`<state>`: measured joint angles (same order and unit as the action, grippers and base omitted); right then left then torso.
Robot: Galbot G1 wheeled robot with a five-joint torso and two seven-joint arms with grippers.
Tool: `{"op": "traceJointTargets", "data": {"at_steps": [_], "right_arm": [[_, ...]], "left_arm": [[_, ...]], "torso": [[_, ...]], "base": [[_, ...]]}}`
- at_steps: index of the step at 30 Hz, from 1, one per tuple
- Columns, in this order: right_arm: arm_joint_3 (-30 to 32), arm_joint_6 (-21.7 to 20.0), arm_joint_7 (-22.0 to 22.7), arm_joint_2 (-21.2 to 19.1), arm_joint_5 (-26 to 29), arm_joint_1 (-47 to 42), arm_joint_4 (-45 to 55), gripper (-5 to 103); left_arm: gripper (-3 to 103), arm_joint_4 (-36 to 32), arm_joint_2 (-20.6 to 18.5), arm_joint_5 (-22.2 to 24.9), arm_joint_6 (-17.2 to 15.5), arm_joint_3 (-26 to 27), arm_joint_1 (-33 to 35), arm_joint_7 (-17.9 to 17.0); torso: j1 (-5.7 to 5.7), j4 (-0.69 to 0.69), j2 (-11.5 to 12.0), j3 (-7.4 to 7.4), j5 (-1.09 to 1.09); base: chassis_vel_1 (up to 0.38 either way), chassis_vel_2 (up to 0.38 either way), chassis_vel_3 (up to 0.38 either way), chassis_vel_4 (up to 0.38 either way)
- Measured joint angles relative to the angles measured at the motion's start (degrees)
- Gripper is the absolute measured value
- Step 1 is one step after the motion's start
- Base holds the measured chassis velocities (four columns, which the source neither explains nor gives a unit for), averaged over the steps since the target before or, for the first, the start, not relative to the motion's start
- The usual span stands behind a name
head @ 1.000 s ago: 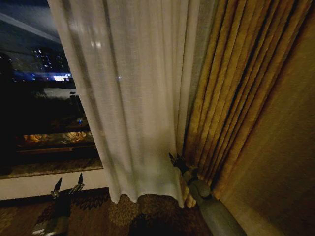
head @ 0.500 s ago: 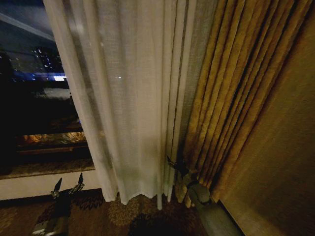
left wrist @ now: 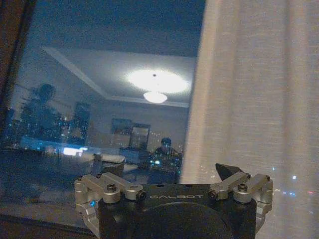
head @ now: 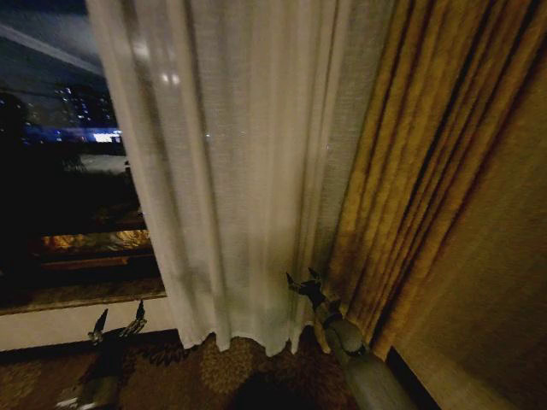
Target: Open the curtains by pulling them apart, changing their state from closed to fully open.
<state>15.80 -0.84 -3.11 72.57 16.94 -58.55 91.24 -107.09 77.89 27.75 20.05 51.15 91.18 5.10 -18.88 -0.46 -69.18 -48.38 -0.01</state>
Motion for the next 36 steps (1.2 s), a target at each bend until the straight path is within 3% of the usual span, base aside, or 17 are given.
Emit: {"op": "traceJointTargets", "data": {"at_steps": [18,26,36], "right_arm": [[-0.9,0.7,-0.7,1.0,-0.7,0.7,-1.1,100],[-1.7,3.8,-1.1,1.5,0.7,0.8,-1.7,100],[-1.1,6.4,-7.6,1.4,0.7,1.0,-2.9,100]], "left_arm": [[100,0.0,0.0,0.0,0.0,0.0,0.0,0.0],[100,0.0,0.0,0.0,0.0,0.0,0.0,0.0],[100,0.0,0.0,0.0,0.0,0.0,0.0,0.0]], "torso": [[-0.01,0.00,0.0,0.00,0.00],[-0.01,0.01,0.0,0.00,0.00],[0.01,-0.02,0.0,0.00,0.05]], "base": [[0.339,0.341,-0.343,-0.343],[0.310,0.307,-0.319,-0.323],[0.031,0.034,-0.032,-0.041]]}}
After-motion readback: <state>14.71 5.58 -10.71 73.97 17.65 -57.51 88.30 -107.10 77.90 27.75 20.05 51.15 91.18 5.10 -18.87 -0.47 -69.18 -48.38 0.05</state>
